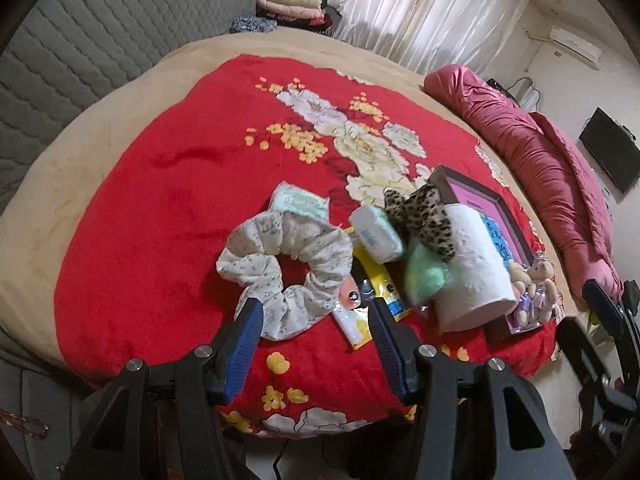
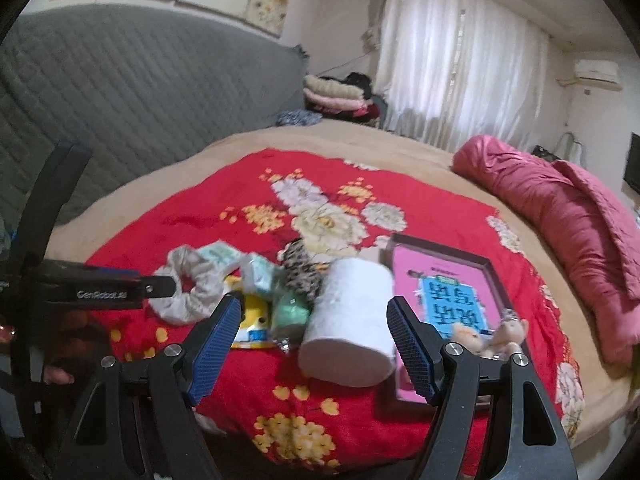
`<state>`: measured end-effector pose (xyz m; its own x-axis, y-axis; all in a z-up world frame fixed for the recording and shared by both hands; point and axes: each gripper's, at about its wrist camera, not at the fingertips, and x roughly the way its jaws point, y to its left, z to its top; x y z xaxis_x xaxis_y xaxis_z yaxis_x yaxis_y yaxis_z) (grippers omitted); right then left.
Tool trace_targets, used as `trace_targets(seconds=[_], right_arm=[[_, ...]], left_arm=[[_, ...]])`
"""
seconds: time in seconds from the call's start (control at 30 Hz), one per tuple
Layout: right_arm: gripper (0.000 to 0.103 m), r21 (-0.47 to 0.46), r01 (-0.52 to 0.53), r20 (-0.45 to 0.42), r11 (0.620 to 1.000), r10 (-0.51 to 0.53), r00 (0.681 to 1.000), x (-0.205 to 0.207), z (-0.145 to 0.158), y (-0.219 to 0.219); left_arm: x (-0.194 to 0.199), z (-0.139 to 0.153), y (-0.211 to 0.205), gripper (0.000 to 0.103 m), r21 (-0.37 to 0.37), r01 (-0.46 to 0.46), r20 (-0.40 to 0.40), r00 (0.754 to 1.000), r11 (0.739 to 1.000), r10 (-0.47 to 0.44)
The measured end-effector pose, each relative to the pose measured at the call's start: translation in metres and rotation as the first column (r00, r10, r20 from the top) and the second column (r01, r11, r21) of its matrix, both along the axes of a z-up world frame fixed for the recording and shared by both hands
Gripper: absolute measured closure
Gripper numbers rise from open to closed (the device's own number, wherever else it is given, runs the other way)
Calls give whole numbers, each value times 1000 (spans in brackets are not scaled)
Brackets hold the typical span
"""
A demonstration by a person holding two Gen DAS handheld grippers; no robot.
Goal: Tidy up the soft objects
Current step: 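Withdraw both grippers from the tray back toward the pile of items, then grasp the leopard-print cloth with the right gripper while the left grasps the floral scrunchie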
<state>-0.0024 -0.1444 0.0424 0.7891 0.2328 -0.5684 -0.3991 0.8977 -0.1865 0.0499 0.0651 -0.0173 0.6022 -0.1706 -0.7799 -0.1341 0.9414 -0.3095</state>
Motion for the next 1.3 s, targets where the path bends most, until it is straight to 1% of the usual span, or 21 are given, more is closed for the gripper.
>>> trace_targets(seconds=[0.2,0.3,0.37,0.43,0.53,0.6,0.73,0.8,0.87,0.9,0.93,0.97,1.0,1.03,1.07,1.1,1.13,1.23,1.3], right_arm=[[26,-14,-46,-32,999,46,998,17,-16,14],[26,0,-18,-53,1000,18,998,39,-21,16],[26,-6,3,-58,1000,-4,998,51,-24,18],[26,-34,17,-55,999,-18,998,64,-28,24],[26,-73,10,-50,997,-13,999,82,-36,35],[26,-129,20,-45,991,-26,999,95,-41,45],[26,-240,5,-83,971,-26,996,122,-62,61],[26,-261,-12,-91,965,-12,996,129,-68,66],[31,-282,-24,-92,959,-2,996,134,-74,72],[36,-290,-27,-91,957,1,996,138,-77,74],[42,-297,-29,-90,954,2,996,141,-79,76],[47,-305,-31,-93,952,3,996,145,-82,78],[56,-305,-33,-99,952,3,995,149,-84,79],[62,-301,-34,-108,953,1,994,154,-87,79],[66,-288,-34,-133,957,-5,991,160,-90,79],[76,-274,-32,-143,961,-8,990,162,-92,78],[81,-253,-31,-154,967,-9,988,164,-93,76],[88,-153,-32,-139,988,10,990,163,-85,64],[89,-102,-36,-118,994,24,993,158,-78,60]], left_arm=[[11,-17,8,49,-13,-18,-38,999,1000,18],[17,-26,14,49,-28,-37,-56,998,999,35],[21,-31,19,49,-35,-47,-63,997,998,44],[25,-36,23,49,-44,-59,-69,996,997,56],[31,-42,29,49,-71,-71,-73,995,995,66],[34,-47,31,49,-76,-73,-76,995,994,68],[42,-53,32,49,-86,-74,-87,994,994,66],[44,-55,34,49,-91,-76,-83,994,993,68],[47,-56,35,49,-93,-77,-79,994,993,70],[48,-57,35,49,-93,-77,-79,994,993,70],[49,-57,35,49,-92,-77,-80,994,993,70],[51,-58,35,49,-91,-77,-79,994,993,70],[52,-59,35,49,-92,-76,-79,994,993,69],[52,-59,35,49,-91,-76,-79,995,993,69],[53,-60,35,49,-91,-76,-78,995,993,69],[53,-60,35,49,-92,-76,-77,995,993,69],[54,-60,35,49,-94,-77,-77,995,993,69],[54,-61,36,49,-90,-76,-72,995,993,70],[57,-62,36,49,-93,-80,-70,995,992,73]])
